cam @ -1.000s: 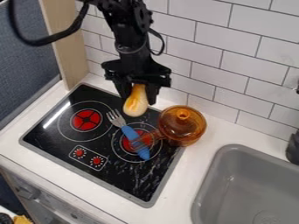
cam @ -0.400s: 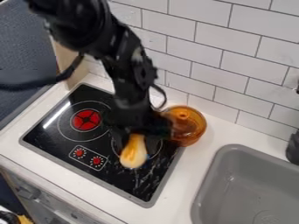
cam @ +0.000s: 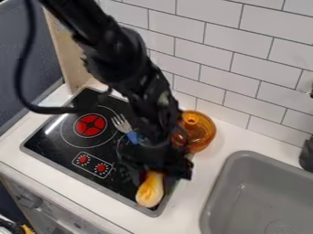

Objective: Move the bread to the bottom right corner of the cooker

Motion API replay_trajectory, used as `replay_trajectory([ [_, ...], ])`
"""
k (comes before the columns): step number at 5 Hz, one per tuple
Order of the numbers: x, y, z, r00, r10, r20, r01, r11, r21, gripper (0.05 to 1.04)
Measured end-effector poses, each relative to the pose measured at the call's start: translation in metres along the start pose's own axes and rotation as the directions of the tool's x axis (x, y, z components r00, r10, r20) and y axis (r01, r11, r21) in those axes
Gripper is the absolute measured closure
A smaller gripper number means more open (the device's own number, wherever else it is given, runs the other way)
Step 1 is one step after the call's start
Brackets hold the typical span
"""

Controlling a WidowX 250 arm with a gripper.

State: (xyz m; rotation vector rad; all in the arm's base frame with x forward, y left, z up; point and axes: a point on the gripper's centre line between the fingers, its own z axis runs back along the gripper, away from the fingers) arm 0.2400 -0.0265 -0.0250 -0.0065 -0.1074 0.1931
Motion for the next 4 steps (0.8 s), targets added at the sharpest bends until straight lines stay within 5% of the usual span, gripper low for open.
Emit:
replay_trajectory([
  [2,0.002,0.001,-0.025,0.998,0.005,-0.062,-0.003,0.999,0.042,0.436],
  [4,0.006,0.002,-0.031,0.996,0.019,-0.092,-0.012,0.997,0.075,0.315],
])
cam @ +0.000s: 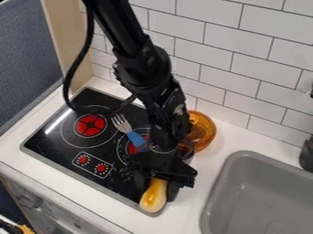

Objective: Move the bread to the bottom right corner of the cooker

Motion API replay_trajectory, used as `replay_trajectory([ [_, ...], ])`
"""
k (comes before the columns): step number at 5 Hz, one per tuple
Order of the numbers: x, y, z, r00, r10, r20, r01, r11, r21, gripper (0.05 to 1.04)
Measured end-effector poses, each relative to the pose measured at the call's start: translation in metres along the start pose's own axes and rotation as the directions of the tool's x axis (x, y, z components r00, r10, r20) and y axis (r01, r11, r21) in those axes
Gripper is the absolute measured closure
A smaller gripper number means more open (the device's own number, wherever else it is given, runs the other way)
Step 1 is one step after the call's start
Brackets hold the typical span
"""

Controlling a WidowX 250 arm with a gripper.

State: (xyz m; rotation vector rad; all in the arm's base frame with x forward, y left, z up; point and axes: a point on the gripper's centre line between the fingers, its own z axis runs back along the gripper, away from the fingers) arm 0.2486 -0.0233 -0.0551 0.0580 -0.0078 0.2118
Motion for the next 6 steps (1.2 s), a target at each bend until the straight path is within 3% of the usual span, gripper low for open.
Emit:
replay_trajectory([
  [1,-0.002,0.002,0.0,1.0,0.013,0.012,-0.013,1.0,0.018,0.092],
  [3,0.002,0.004,0.015,0.999,0.012,0.044,-0.013,1.0,0.018,0.083],
  [5,0.013,-0.002,0.062,0.988,0.03,0.154,-0.026,0.999,-0.026,0.083],
  [6,0.016,-0.004,0.082,0.977,0.076,0.2,-0.062,0.995,-0.076,0.083],
])
